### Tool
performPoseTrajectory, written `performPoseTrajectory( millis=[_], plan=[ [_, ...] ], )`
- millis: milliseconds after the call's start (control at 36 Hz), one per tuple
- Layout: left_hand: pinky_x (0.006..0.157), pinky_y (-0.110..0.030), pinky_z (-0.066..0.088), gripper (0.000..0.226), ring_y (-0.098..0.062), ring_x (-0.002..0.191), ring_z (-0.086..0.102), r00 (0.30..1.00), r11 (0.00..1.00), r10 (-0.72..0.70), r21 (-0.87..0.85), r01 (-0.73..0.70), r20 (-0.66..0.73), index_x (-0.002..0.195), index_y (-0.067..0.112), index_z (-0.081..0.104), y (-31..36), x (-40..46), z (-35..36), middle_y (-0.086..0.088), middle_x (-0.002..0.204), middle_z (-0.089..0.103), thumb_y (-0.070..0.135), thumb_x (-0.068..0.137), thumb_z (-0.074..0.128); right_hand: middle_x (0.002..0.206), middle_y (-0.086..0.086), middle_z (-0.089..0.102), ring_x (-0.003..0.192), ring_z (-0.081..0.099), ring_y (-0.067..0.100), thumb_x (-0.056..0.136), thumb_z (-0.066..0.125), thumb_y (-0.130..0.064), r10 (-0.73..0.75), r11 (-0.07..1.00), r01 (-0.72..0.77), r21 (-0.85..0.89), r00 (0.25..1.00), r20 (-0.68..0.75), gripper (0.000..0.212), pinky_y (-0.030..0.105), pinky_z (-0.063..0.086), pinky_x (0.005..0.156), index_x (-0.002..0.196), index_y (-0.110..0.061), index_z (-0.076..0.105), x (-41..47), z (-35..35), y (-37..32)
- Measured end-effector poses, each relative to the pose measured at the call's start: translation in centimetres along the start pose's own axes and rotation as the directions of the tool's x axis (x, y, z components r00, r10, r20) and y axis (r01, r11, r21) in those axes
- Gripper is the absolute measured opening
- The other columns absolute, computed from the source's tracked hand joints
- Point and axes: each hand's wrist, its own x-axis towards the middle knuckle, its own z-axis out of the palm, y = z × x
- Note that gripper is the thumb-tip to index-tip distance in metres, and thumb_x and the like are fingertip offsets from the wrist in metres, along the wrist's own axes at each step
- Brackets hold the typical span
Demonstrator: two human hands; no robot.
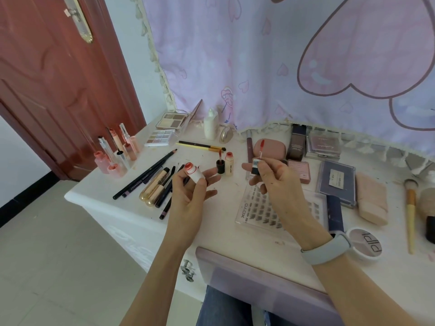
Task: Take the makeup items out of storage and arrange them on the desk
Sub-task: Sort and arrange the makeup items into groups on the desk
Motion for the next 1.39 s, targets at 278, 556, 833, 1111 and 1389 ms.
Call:
performPoseTrajectory(
  millis=[278,556,833,1111,1389],
  plan=[
    [0.086,-0.034,0.041,0.015,-0.004,0.086,0.049,0.979,0.788,0.169,0.613,-0.062,-0.118,0.093,0.035,0.052,0.8,1.8,1.1,0.023,0.085,0.052,0.030,0.086,0.064,0.083,-0.009,0.059,0.073,0.052,0.002,0.088,0.061,-0.029,-0.134,0.904,0.120,-0.411,0.991,-0.006,0.024,0.013,0.038,0.066,0.110,-0.019,0.060,1.3,0.8,1.1],
    [0.091,-0.035,0.032,0.029,-0.018,0.102,0.056,0.996,0.493,0.042,0.868,0.049,-0.080,0.117,0.019,0.061,-0.2,3.4,-0.2,0.005,0.102,0.067,0.028,0.089,0.061,0.098,-0.002,0.067,0.093,0.058,0.019,0.089,0.057,-0.035,-0.053,0.612,0.200,-0.765,0.976,0.212,0.028,0.033,0.045,0.080,0.113,-0.020,0.061,2.3,3.0,1.8],
    [0.095,-0.035,0.029,0.030,-0.016,0.101,0.059,0.999,0.461,-0.007,0.886,0.042,-0.044,0.118,0.025,0.060,0.0,4.9,0.4,0.008,0.106,0.069,0.029,0.089,0.061,0.099,-0.002,0.067,0.099,0.055,0.021,0.089,0.054,-0.045,-0.094,0.457,0.205,-0.865,0.979,0.182,0.033,0.035,0.037,0.087,0.110,-0.022,0.062,2.8,3.4,2.4],
    [0.100,-0.034,0.025,0.047,-0.020,0.122,0.046,0.995,0.436,0.083,0.900,0.013,-0.055,0.133,0.019,0.050,0.7,3.0,0.5,0.000,0.127,0.059,0.031,0.089,0.061,0.088,-0.001,0.067,0.084,0.060,0.018,0.088,0.052,-0.049,-0.172,0.563,0.169,-0.809,0.981,0.086,0.032,0.033,0.050,0.075,0.095,-0.021,0.065,3.0,0.9,-0.2],
    [0.088,-0.040,0.045,0.037,-0.029,0.107,0.056,0.975,0.433,0.207,0.885,-0.169,0.085,0.117,0.006,0.061,-0.1,-1.2,2.5,-0.012,0.115,0.060,0.007,0.080,0.068,0.121,0.016,0.054,0.118,0.040,0.034,0.091,0.046,-0.034,-0.190,0.324,0.007,-0.946,0.980,-0.058,0.035,0.041,0.034,0.090,0.107,-0.006,0.062,11.1,1.5,1.5]
  ],
)
